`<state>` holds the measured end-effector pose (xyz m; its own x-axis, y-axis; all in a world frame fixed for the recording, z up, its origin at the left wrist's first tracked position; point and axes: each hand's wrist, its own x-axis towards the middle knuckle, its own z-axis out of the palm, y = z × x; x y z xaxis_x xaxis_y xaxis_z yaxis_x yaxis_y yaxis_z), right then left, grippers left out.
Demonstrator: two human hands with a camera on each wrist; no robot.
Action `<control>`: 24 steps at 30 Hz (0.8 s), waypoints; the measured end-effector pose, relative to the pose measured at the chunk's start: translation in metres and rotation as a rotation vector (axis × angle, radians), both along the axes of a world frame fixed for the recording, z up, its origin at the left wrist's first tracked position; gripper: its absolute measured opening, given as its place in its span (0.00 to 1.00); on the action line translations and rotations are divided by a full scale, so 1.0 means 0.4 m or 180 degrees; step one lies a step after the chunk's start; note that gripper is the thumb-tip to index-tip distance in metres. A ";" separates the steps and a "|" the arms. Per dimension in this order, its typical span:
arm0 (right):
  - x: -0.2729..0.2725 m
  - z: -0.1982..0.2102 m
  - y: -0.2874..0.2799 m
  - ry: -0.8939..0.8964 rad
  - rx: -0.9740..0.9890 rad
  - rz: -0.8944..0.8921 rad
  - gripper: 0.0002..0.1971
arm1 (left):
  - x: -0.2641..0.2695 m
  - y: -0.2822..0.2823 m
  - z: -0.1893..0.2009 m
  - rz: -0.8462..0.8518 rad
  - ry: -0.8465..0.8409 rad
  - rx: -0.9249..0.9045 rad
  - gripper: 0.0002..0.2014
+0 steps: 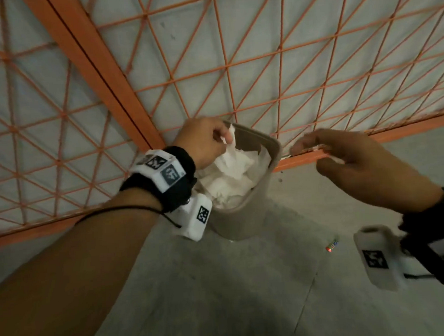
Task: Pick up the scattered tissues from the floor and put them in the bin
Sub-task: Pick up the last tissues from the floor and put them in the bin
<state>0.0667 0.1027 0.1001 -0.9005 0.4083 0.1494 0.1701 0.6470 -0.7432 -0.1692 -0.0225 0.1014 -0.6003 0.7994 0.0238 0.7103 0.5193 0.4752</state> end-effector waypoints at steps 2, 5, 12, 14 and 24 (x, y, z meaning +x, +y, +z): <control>0.057 -0.035 0.009 -0.0051 -0.0361 -0.0028 0.19 | -0.006 0.026 -0.063 -0.0381 -0.0049 -0.1071 0.13; 0.127 -0.117 0.016 -0.0366 -0.0650 0.0023 0.26 | -0.003 0.046 -0.132 -0.0832 0.0076 -0.2256 0.17; 0.249 -0.330 0.012 -0.1079 -0.0800 0.0258 0.30 | -0.007 0.145 -0.101 -0.1119 -0.0128 -0.2902 0.25; 0.273 -0.394 0.000 -0.1399 -0.0742 0.0400 0.31 | -0.009 0.177 -0.095 -0.1182 -0.0187 -0.3003 0.24; 0.307 -0.542 -0.047 -0.1957 -0.0747 0.0894 0.31 | 0.027 0.181 -0.123 -0.1296 -0.0602 -0.3090 0.20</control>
